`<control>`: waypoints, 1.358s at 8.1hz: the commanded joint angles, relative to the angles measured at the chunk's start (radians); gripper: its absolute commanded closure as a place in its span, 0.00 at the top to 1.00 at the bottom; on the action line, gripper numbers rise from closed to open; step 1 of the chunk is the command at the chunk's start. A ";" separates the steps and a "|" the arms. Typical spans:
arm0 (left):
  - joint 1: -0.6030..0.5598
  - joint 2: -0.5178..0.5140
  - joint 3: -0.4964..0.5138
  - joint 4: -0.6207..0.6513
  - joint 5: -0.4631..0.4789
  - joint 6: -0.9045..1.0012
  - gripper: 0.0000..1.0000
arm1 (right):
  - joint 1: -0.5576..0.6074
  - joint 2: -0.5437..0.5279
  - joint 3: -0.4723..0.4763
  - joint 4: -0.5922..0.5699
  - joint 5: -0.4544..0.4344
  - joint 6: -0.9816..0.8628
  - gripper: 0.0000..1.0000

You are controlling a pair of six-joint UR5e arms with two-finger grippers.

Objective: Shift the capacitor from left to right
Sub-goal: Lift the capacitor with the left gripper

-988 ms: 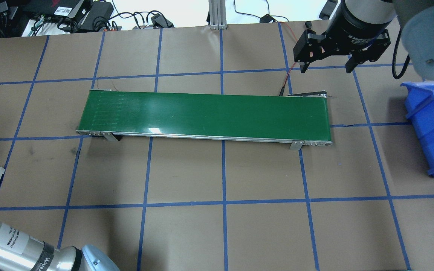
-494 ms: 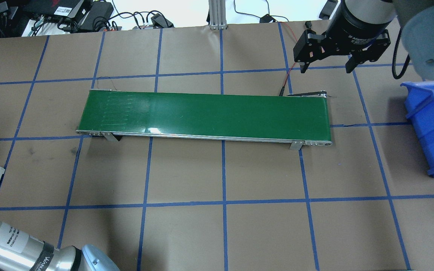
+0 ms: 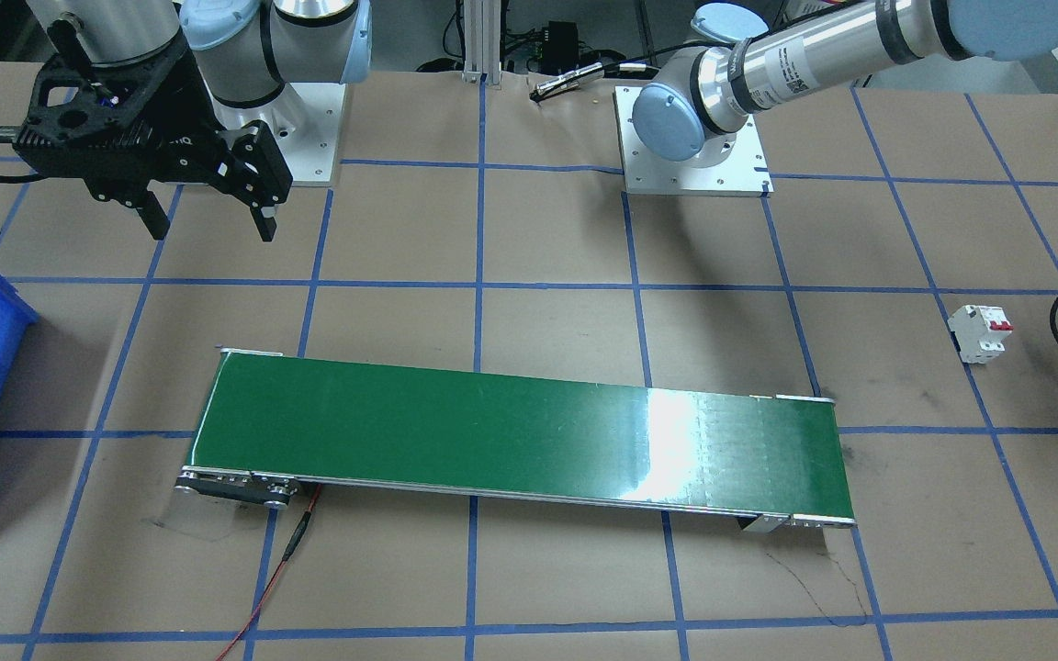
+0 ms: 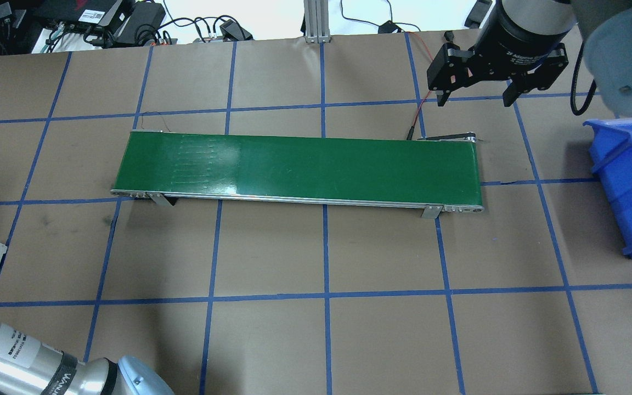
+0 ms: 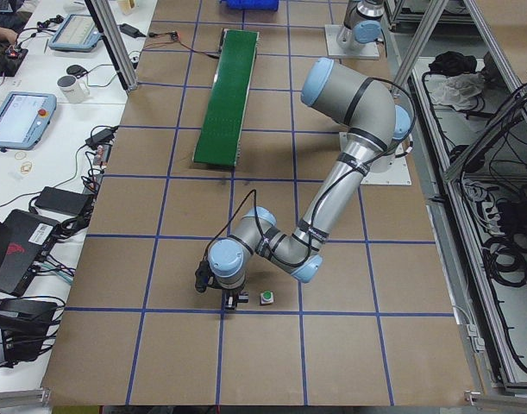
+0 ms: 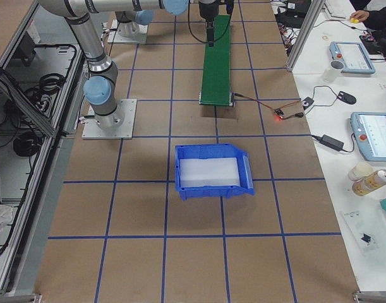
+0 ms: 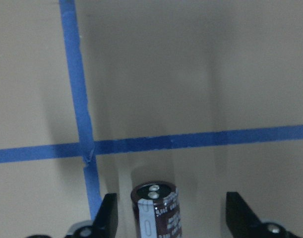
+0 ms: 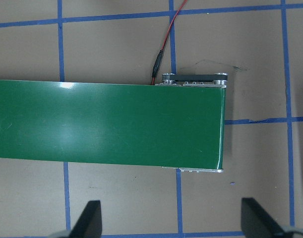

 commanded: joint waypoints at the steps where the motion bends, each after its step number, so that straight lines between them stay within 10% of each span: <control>1: 0.000 -0.001 0.000 0.000 0.004 0.011 0.26 | 0.000 0.000 0.000 0.000 0.000 0.000 1.00; 3: 0.002 0.002 -0.001 -0.001 0.007 0.025 0.02 | 0.000 0.000 0.000 0.000 0.000 0.000 1.00; 7: -0.021 0.132 -0.001 -0.094 -0.006 -0.036 0.00 | -0.002 -0.001 0.000 0.000 0.000 -0.007 1.00; 11: -0.309 0.313 -0.007 -0.325 0.024 -0.330 0.00 | -0.003 -0.001 0.000 0.001 0.000 -0.006 1.00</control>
